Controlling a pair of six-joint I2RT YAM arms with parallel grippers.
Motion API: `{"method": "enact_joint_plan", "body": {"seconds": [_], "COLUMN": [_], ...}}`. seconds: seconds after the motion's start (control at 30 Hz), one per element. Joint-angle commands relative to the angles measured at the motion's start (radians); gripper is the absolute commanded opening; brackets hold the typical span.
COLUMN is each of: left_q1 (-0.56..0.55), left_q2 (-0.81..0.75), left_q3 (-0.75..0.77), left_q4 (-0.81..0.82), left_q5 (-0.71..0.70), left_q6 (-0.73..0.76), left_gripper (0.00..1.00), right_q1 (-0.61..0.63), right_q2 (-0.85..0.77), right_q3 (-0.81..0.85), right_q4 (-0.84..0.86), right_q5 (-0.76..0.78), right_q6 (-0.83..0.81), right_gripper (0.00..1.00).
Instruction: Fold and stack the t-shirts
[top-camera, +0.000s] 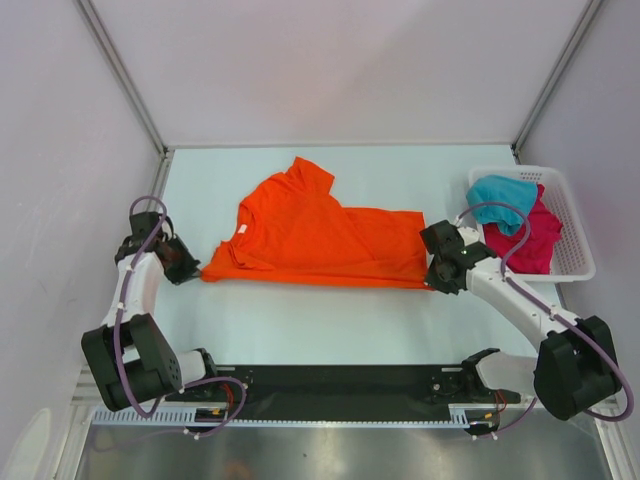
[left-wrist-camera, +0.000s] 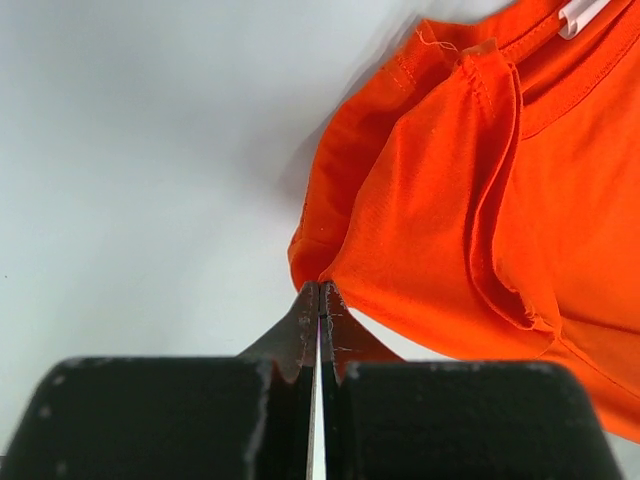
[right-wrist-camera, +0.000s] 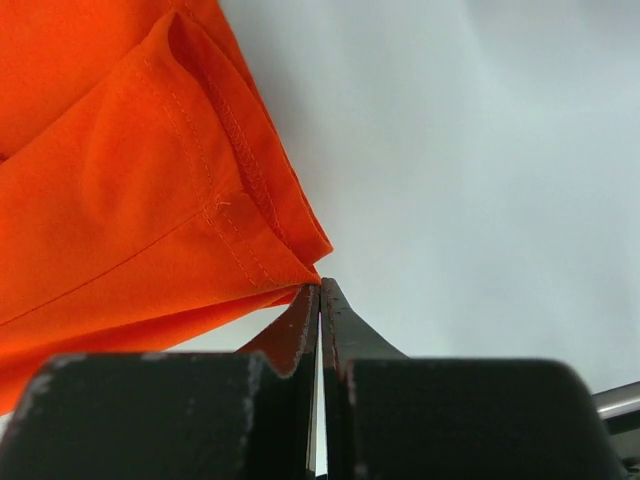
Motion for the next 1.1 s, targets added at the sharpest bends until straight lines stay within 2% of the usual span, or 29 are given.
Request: {"method": "enact_joint_plan", "body": {"seconds": [0.0, 0.73, 0.97, 1.03, 1.07], "left_q1": [0.038, 0.063, 0.064, 0.063, 0.063], "left_q2": [-0.033, -0.039, -0.036, -0.036, -0.033], "left_q3": [0.001, -0.003, -0.007, -0.005, -0.003], "left_q4": [0.051, 0.06, 0.061, 0.06, 0.057], "left_q5": [-0.044, -0.015, 0.001, 0.001, -0.004], "left_q6": [-0.004, -0.007, -0.008, -0.01, -0.013], "left_gripper": [0.0, 0.0, 0.0, 0.04, 0.1], "right_q1": [-0.013, -0.04, -0.04, -0.042, -0.042], "right_q2": [-0.039, -0.074, -0.054, -0.051, -0.045], "right_q3": [-0.01, -0.027, -0.033, -0.036, -0.036], "right_q4": [-0.065, -0.077, -0.048, -0.037, -0.033], "right_q5": [0.123, 0.13, 0.086, 0.065, 0.055], "right_q6": [0.018, 0.029, 0.004, -0.002, -0.013], "right_gripper": [0.0, 0.0, 0.0, 0.03, 0.09]}}
